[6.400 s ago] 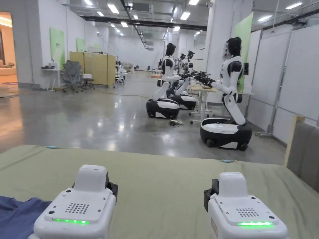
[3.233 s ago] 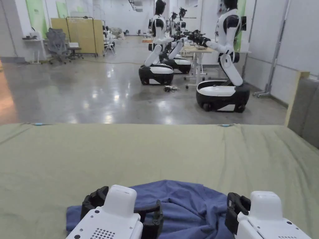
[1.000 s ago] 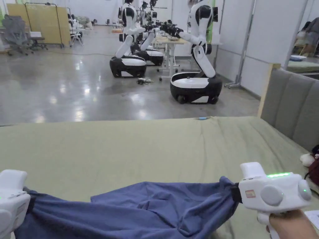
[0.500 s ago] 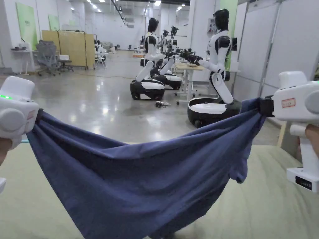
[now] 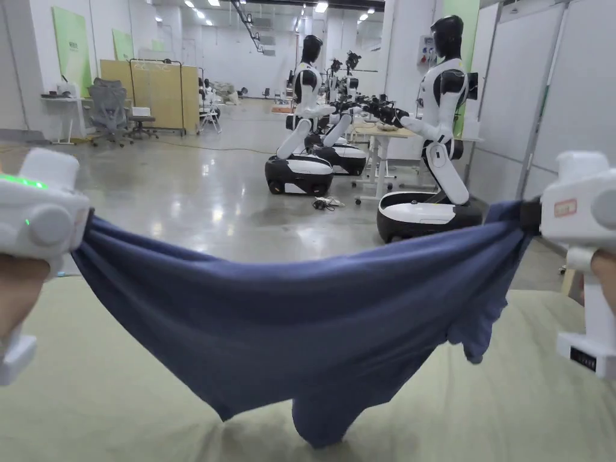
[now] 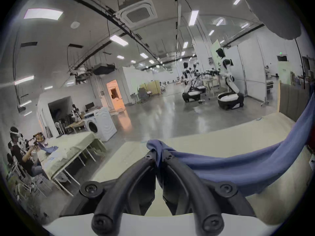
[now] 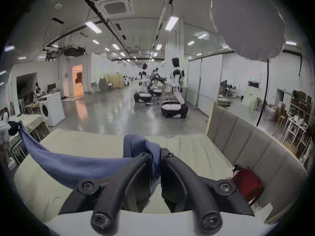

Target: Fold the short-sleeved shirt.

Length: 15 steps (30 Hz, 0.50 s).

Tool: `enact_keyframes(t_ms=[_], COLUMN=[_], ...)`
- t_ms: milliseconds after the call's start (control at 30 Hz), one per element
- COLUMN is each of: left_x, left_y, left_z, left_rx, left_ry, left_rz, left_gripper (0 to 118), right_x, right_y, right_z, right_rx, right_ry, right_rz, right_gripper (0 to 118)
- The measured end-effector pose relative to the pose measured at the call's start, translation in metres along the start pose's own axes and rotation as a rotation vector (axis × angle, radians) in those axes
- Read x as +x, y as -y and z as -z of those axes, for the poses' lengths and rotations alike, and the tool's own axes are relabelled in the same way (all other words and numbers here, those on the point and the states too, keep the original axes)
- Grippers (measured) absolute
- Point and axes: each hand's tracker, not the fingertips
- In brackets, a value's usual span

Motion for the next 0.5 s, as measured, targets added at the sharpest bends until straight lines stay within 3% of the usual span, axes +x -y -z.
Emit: enact_keyframes(t_ms=[167,400,500], left_x=[0.011,0.000,-0.014], left_y=[0.054,0.100,0.132], left_z=[0.003,-0.082,-0.132], left_rx=[-0.101,-0.130,-0.169], left_ry=[0.050,0.098,0.158], left_rz=[-0.055,-0.053,-0.078], left_gripper=[3,3,3], right_x=[0.004,0.027,0.039], right_y=[0.050,0.082,0.111], right_z=[0.007,-0.062,-0.108], right_rx=[-0.075,-0.099,-0.116], right_ry=[-0.045,-0.063,-0.106], right_rz=[0.055,0.025,-0.032], right_gripper=[14,14,14])
